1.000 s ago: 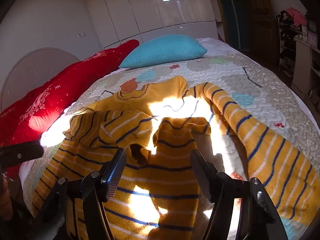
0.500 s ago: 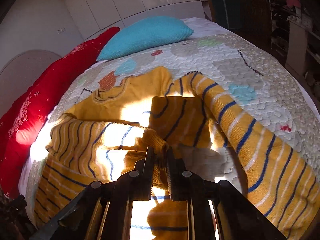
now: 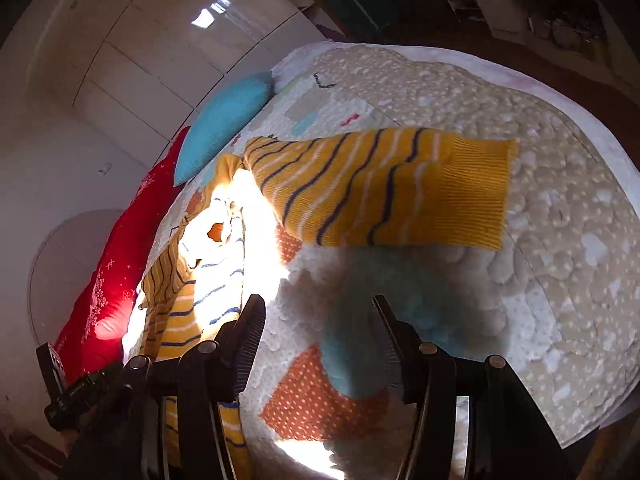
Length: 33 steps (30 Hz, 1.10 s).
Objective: Fold small clothes
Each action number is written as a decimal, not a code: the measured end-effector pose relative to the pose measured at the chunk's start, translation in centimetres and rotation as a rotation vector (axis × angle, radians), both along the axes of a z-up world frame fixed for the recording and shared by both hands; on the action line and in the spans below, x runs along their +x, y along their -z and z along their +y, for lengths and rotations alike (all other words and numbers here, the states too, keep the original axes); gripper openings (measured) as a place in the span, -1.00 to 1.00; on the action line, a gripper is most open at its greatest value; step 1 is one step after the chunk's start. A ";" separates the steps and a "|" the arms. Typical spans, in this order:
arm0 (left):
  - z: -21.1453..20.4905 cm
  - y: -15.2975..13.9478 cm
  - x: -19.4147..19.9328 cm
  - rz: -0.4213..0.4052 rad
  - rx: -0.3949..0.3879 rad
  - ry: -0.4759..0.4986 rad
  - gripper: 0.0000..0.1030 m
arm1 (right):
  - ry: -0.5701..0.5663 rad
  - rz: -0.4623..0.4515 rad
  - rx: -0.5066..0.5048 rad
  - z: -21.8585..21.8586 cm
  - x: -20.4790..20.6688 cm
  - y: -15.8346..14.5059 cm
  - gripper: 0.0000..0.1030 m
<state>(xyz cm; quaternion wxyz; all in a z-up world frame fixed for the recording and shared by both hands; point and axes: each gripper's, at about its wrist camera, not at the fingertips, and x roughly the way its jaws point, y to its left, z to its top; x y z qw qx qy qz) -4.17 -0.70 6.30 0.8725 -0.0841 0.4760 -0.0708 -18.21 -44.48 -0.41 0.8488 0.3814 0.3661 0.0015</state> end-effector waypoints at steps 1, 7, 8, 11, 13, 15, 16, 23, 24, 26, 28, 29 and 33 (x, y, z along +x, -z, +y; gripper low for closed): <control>-0.6 0.1 0.0 0.003 0.006 0.015 0.50 | 0.027 0.008 0.010 -0.6 -0.5 0.6 0.18; -2.5 -0.3 -0.9 0.001 0.033 0.064 0.50 | 0.219 -0.012 0.040 -4.7 -0.5 1.1 0.20; -2.5 -0.3 -1.1 0.001 0.035 0.063 0.50 | 0.236 -0.011 0.032 -5.3 -0.1 1.1 0.18; -2.3 -0.2 -1.2 0.020 0.031 0.057 0.50 | 0.183 0.030 0.044 -6.2 2.2 1.1 -0.78; -2.2 -0.1 -1.2 0.030 0.022 0.053 0.50 | 0.139 -0.005 0.073 -6.7 3.2 0.1 -0.80; -2.2 0.0 -1.2 0.034 0.024 0.048 0.50 | 0.136 -0.041 0.055 -7.8 4.4 -1.6 -0.80; -2.3 -0.1 -1.2 0.034 0.024 0.048 0.50 | 0.161 -0.055 0.033 -8.7 5.0 -2.5 -0.80; -3.3 -0.5 -1.6 0.022 0.029 0.075 0.50 | 0.390 0.029 -0.123 -16.1 7.5 -3.3 -0.59; -3.3 -0.4 -1.6 0.023 0.032 0.075 0.50 | 0.406 0.018 -0.102 -16.5 6.9 -3.3 -0.56; -3.2 -0.1 -1.5 0.035 0.033 0.070 0.50 | 0.417 -0.008 -0.106 -16.9 5.4 -3.5 -0.26; -3.2 0.6 -1.1 0.057 0.026 0.069 0.50 | 0.410 -0.009 -0.121 -16.6 4.3 -3.4 -0.12; -3.3 0.9 -0.9 0.068 0.022 0.071 0.50 | 0.393 0.000 -0.127 -16.5 3.9 -3.2 -0.12; -4.4 1.6 -0.8 0.085 0.016 0.095 0.50 | 0.358 0.007 -0.082 -16.9 3.8 -2.1 -0.07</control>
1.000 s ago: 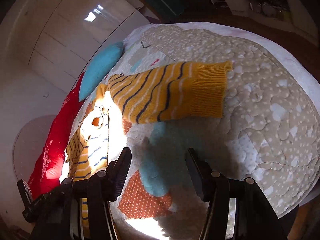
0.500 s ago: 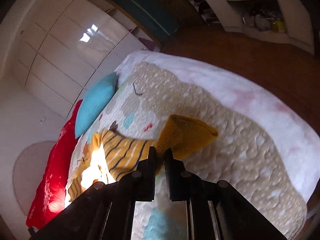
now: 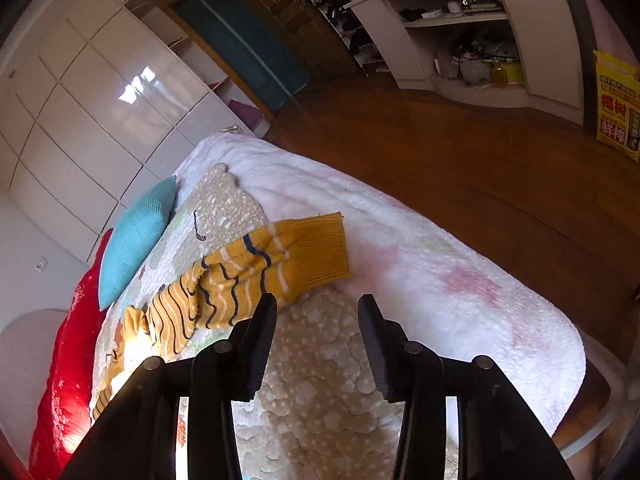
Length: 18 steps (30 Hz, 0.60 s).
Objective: Fold small clothes
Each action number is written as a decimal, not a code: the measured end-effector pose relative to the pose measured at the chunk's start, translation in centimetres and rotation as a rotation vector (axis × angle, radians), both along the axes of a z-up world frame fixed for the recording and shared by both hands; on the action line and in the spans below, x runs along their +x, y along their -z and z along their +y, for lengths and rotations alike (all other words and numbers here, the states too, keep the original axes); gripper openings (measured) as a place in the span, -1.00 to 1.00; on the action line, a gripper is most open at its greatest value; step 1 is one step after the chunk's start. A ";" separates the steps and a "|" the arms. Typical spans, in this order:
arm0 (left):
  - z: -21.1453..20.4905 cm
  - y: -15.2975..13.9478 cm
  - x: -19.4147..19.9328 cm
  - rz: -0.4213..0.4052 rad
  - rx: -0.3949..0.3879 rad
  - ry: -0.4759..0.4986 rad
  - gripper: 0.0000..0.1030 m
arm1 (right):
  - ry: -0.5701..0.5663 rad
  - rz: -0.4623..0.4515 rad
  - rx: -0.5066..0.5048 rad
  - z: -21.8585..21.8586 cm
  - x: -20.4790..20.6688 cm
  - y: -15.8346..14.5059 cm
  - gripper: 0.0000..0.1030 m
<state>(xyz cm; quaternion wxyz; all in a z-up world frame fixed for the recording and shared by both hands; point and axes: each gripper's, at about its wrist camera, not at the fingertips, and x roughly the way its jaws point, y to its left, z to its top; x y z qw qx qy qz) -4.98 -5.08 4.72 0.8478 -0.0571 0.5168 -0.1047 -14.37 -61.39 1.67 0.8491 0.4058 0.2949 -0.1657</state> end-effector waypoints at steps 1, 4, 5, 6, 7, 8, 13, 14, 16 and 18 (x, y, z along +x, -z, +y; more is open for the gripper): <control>-0.4 0.0 -0.1 -0.002 0.006 0.009 0.50 | 0.001 -0.017 0.030 -0.2 0.1 0.2 -0.05; -1.0 -0.1 -0.3 -0.011 0.031 0.028 0.50 | 0.003 -0.099 0.155 -0.9 1.5 0.5 0.14; -1.1 -0.1 -0.3 -0.013 0.035 0.028 0.50 | 0.004 -0.124 0.210 -1.2 2.3 0.7 0.24; -1.1 -0.1 -0.3 -0.011 0.035 0.027 0.50 | 0.007 -0.143 0.266 -1.5 3.2 1.0 0.33; -1.1 -0.1 -0.2 -0.009 0.033 0.024 0.50 | 0.009 -0.149 0.325 -1.7 4.3 1.3 0.37; -1.0 -0.1 -0.2 -0.006 0.032 0.021 0.50 | 0.009 -0.141 0.380 -2.0 5.6 1.8 0.39; -0.9 0.0 -0.4 -0.003 0.029 0.014 0.50 | 0.119 -0.077 0.495 -2.9 9.1 3.8 0.09; -0.8 0.0 -0.5 -0.004 0.028 0.013 0.50 | 0.127 -0.067 0.474 -3.0 9.5 3.7 -0.49; -0.6 0.0 -0.6 -0.005 0.026 0.013 0.50 | 0.082 -0.021 0.413 -2.7 10.7 2.9 -0.85; -0.4 0.0 -0.7 -0.006 0.026 0.011 0.50 | 0.030 -0.039 0.345 -2.2 11.2 0.7 -0.87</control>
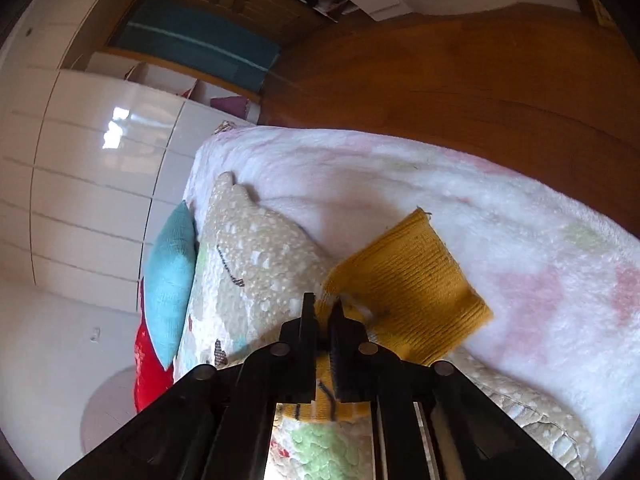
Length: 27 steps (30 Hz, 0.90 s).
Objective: Fold small clothes
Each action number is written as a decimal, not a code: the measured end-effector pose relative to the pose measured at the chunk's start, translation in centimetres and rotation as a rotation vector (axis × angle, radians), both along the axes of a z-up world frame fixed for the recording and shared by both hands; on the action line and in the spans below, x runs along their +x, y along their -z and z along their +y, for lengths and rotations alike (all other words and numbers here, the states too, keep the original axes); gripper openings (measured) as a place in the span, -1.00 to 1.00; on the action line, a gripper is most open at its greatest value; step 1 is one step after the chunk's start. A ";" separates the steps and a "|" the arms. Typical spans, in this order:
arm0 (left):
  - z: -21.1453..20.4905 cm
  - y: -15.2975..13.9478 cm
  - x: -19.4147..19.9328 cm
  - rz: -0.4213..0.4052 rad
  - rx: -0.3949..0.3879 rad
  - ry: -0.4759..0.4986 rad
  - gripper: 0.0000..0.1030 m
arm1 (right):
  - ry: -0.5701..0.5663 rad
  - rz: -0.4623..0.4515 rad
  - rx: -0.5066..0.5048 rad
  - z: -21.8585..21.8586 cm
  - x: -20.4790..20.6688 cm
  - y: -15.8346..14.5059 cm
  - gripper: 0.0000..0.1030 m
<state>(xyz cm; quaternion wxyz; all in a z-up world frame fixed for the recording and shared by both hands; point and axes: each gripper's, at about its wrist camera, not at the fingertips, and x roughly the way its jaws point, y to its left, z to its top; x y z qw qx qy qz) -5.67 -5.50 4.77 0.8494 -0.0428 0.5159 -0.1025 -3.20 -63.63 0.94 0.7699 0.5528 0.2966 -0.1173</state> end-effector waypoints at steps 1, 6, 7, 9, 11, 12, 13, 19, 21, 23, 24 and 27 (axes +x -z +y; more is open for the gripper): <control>0.1 0.0 0.0 -0.002 -0.003 -0.003 0.50 | -0.024 -0.039 -0.042 0.3 0.0 -1.7 -0.87; 0.2 -0.5 -0.3 -0.026 -0.043 -0.007 0.50 | -0.090 -0.262 -0.155 2.7 -4.0 -8.4 -0.88; 0.2 -0.6 -0.5 -0.030 -0.048 -0.004 0.50 | -0.090 -0.277 -0.177 3.1 -5.2 -8.5 -0.87; 0.3 -0.4 -0.6 -0.023 -0.054 -0.001 0.50 | -0.087 -0.221 -0.241 4.0 -6.8 -7.1 -0.87; 0.5 -0.2 -0.6 -0.012 -0.060 0.000 0.50 | -0.089 -0.104 -0.242 4.2 -7.5 -3.7 -0.88; 0.8 -0.2 -0.6 -0.010 -0.068 -0.002 0.50 | -0.082 -0.050 -0.217 4.0 -7.6 -1.8 -0.88; 1.1 -0.4 -0.6 -0.015 -0.077 -0.009 0.50 | -0.072 -0.007 -0.195 3.8 -7.8 -0.2 -0.87; 4.6 -1.7 -1.4 -0.071 -0.100 -0.089 0.50 | -0.078 0.025 -0.239 4.2 -7.5 -1.2 -0.87; 6.4 -1.9 -1.7 -0.081 -0.113 -0.128 0.50 | -0.136 -0.008 -0.327 6.5 -5.6 -4.2 -0.88; 8.2 -2.1 -2.1 -0.092 -0.132 -0.169 0.50 | -0.221 -0.052 -0.428 10.5 -3.0 -7.8 -0.88; 9.2 -2.1 -2.4 -0.098 -0.140 -0.190 0.50 | -0.273 -0.078 -0.475 13.0 -1.7 -9.4 -0.88; 12.2 -2.2 -3.3 -0.120 -0.162 -0.247 0.50 | -0.443 -0.154 -0.573 21.9 2.7 -13.1 -0.88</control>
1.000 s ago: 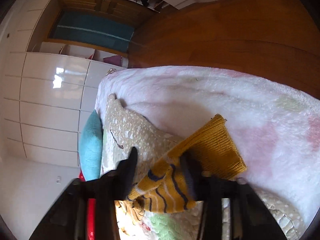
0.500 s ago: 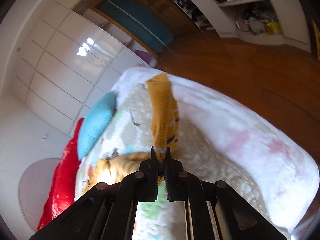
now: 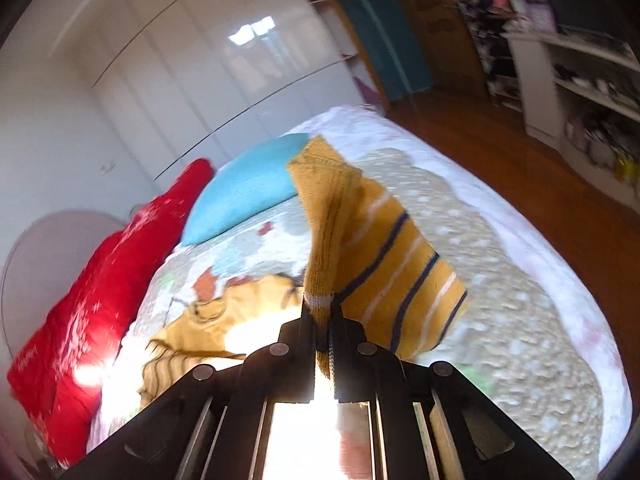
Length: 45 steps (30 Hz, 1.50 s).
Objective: Fold small clothes
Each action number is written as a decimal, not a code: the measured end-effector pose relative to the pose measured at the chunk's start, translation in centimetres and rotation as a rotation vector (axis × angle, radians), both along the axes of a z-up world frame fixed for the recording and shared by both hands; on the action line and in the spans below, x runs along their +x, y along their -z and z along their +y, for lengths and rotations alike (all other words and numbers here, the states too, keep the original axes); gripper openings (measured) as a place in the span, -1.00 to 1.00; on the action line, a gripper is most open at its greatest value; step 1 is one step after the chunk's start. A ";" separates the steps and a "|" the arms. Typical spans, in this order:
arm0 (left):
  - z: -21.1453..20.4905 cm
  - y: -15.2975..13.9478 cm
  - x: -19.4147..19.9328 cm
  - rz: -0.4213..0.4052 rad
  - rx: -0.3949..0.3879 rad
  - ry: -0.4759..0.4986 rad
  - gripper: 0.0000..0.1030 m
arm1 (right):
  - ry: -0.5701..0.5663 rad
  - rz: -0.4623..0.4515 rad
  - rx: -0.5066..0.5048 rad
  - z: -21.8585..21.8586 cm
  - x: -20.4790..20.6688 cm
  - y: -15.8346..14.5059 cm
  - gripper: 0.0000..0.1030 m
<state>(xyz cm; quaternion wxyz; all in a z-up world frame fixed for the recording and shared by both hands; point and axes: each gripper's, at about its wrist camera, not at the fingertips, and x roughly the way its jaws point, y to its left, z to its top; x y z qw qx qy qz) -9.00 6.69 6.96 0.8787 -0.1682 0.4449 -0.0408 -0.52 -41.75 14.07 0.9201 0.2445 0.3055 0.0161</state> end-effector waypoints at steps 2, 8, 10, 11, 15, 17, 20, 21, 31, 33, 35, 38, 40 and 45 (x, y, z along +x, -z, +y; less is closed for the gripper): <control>2.0 0.0 -0.7 -0.013 -0.013 -0.038 0.50 | -0.130 -0.009 -0.027 6.4 2.7 -1.0 -0.88; 7.7 1.5 -2.8 -0.014 -0.053 -0.154 0.50 | -0.440 0.094 -0.112 25.5 8.8 3.2 -0.88; 9.3 2.3 -3.3 -0.004 -0.075 -0.187 0.50 | -0.501 0.141 -0.173 30.5 9.6 5.7 -0.88; 10.0 2.7 -3.6 -0.001 -0.083 -0.201 0.50 | -0.518 0.162 -0.210 32.4 9.9 7.0 -0.88; 11.6 3.8 -4.4 0.001 -0.097 -0.232 0.50 | -0.561 0.229 -0.328 37.0 11.1 10.9 -0.82; 11.9 4.2 -4.4 0.003 -0.105 -0.238 0.50 | -0.570 0.241 -0.367 38.3 11.5 11.6 -0.73; 11.8 4.4 -4.5 0.005 -0.112 -0.237 0.50 | -0.595 0.230 -0.367 39.4 11.8 11.2 -0.62; 11.7 4.5 -4.4 0.005 -0.113 -0.235 0.50 | -0.608 0.224 -0.369 39.8 11.7 10.8 -0.58; 10.3 3.9 -3.9 0.010 -0.097 -0.217 0.50 | -0.812 0.218 -0.298 44.3 10.2 10.1 -0.18; 10.2 3.8 -3.9 0.011 -0.093 -0.211 0.50 | -0.814 0.193 -0.221 42.6 9.1 8.8 -0.17; 9.9 3.8 -3.9 0.014 -0.092 -0.200 0.50 | -0.798 0.175 -0.161 39.7 7.6 7.6 -0.16; 9.3 3.9 -3.6 0.025 -0.095 -0.184 0.50 | -0.734 0.171 -0.112 33.6 5.0 6.5 -0.08; 8.7 3.9 -3.3 0.028 -0.101 -0.167 0.50 | -0.671 0.184 -0.098 28.8 3.2 6.4 -0.03; 7.0 3.9 -2.1 0.028 -0.105 -0.104 0.50 | -0.459 0.247 -0.087 16.9 -1.7 8.5 0.04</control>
